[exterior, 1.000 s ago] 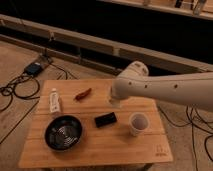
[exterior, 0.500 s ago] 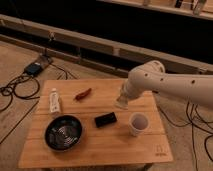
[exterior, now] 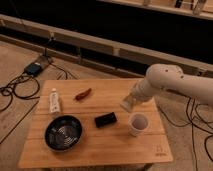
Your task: Place the white sponge in the ceramic cup
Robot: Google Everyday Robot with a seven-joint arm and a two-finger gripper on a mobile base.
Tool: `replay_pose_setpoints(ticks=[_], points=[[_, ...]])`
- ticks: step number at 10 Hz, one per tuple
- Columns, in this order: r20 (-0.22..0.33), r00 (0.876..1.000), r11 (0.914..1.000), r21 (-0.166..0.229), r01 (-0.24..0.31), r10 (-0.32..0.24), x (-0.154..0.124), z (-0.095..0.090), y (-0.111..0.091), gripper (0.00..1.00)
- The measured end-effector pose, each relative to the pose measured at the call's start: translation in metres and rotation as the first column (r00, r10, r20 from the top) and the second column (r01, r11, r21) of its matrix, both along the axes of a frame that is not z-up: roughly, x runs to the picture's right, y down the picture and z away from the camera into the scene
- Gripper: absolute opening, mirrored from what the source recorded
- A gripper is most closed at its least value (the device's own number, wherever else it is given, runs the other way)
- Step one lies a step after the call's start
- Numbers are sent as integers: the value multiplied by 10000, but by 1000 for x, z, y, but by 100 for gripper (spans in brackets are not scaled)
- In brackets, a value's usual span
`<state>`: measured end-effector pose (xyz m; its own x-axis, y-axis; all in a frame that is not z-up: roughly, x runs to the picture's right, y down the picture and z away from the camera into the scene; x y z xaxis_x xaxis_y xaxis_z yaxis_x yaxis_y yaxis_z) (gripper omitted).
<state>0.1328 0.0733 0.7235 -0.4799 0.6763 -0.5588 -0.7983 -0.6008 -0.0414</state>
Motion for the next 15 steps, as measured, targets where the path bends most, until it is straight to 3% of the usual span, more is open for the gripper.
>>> replay_pose_setpoints(ticks=[1,2,3,8,9,10,11,12,13,14,15], points=[[-99,9987,9984,-270,-506,504,2,-2,3,0],[-275,9929,9911,-618,-1176,1160,2,-6,7,0],[-317,9884,9857,-747,-1508,1488,1,-9,10,0],[-301,9877,9849,-766,-1555,1536,-2,-9,10,0],[-262,9852,9817,-836,-1711,1695,-3,-10,9,0],[-159,9781,9733,-978,-2079,2073,-6,-12,7,0],[-18,9622,9550,-1217,-2706,2724,-11,-15,4,0],[151,9350,9245,-1557,-3479,3544,-15,-19,0,0],[283,8940,8787,-2004,-4332,4472,-17,-25,-3,0],[333,8621,8421,-2365,-4847,5056,-15,-29,-2,0],[356,8177,7884,-2924,-5413,5746,-12,-34,3,0]])
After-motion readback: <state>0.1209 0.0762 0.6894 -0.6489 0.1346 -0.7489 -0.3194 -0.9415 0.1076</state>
